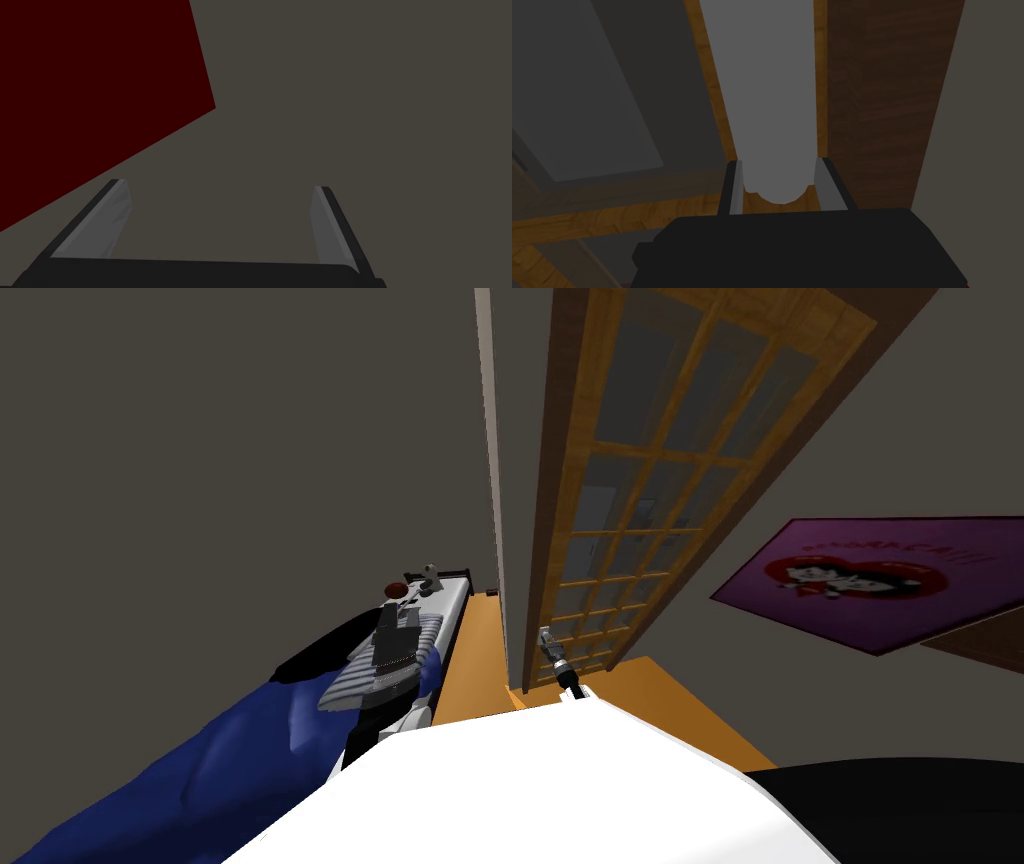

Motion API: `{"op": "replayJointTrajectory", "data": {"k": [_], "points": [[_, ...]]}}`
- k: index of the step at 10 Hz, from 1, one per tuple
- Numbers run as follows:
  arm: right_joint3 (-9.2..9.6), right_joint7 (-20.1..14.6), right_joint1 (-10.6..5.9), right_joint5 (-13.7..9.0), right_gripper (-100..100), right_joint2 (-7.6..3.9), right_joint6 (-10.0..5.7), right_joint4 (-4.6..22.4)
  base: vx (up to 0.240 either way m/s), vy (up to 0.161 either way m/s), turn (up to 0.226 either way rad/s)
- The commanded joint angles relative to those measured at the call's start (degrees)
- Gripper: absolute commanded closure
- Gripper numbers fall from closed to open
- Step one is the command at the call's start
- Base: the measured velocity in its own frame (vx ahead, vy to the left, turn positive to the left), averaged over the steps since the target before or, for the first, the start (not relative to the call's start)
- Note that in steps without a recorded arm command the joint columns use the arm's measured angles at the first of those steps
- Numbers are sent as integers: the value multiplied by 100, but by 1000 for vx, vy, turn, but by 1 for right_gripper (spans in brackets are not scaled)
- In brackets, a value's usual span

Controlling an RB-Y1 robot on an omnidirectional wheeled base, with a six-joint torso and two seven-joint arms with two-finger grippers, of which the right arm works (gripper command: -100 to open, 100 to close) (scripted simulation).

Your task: Pull the door open

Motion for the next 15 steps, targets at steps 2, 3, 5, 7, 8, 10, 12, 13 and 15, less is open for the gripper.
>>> {"op": "replayJointTrajectory", "data": {"k": [2,3,5,7,8,10,12,13,15], "points": [[0,-318,50,-135,100,-66,-22,31,-23,-6,77],[10,-471,63,-195,100,-90,-24,28,-25,-7,99],[28,-778,90,-316,100,-137,-27,22,-34,-6,101],[49,-1099,118,-441,100,-184,-30,16,-29,-5,96],[63,-1252,132,-516,100,-209,-33,11,-33,-7,108],[78,-1498,147,-590,100,-234,-35,7,-22,-4,54],[93,-1697,161,-664,100,-259,-37,3,-24,-2,64],[108,-1896,175,-738,100,-284,-40,-2,-16,-3,74],[123,-2095,190,-813,100,-309,-42,-6,-22,-7,74]]}}
